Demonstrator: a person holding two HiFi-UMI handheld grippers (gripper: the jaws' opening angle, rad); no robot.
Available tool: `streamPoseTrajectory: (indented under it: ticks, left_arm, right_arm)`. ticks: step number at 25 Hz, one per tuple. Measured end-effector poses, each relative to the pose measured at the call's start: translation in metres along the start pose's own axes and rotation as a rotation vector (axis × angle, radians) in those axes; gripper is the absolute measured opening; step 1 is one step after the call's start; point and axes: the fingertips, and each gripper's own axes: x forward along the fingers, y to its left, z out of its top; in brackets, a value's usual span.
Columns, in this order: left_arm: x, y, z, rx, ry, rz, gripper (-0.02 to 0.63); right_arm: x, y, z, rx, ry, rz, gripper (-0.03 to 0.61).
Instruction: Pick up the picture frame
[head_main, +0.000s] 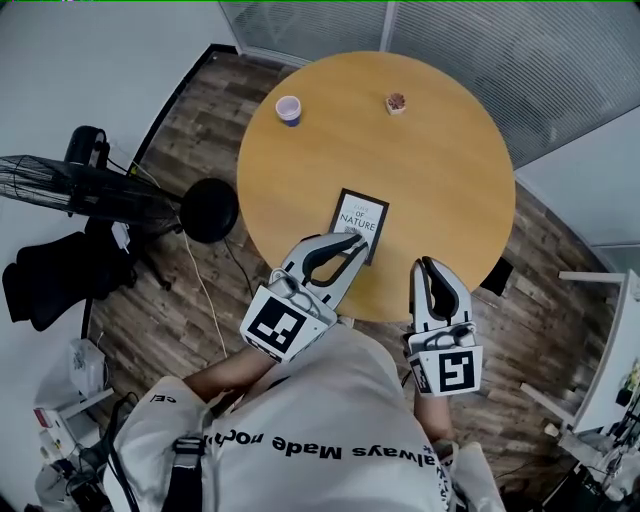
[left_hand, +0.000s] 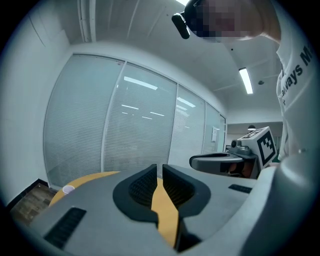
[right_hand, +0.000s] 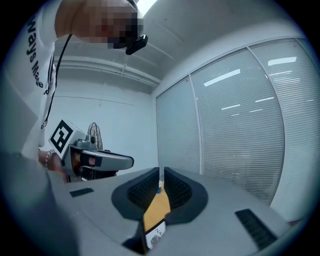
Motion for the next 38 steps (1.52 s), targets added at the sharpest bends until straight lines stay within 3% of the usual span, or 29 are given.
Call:
streamPoseTrajectory:
  ticks: [12,15,17,21,25,38]
  left_arm:
    - [0.016,0.034,-0.047,-0.062,0.102,-0.010,0.035]
    - [0.018,0.042,-0.065,-0.059,0.135,0.002,0.092]
    - [0.019,0.046,-0.075,-0.064,0.149,0.007,0.095]
    - [0.025,0.053,-0.097,-0.063,0.187,0.016,0.095]
    - [0.026,0.065,-0.126,-0.008,0.236,0.045,0.095]
    - [0.038,0.090,-0.207,-0.014,0.354,0.085,0.095]
  right_arm:
    - [0.032,-0.006,-0.039,0.007,0.083,-0.007,0.046]
    - [0.038,-0.006,-0.055,0.008,0.107,-0.011,0.046]
    - [0.041,-0.005,-0.065,0.008,0.125,-0.009,0.046]
    - [0.048,-0.008,-0.088,0.014,0.163,-0.016,0.048]
    - [0.054,-0.010,-0.120,0.036,0.208,-0.034,0.050]
    - [0.076,-0.016,-0.202,0.044,0.328,-0.040,0.067]
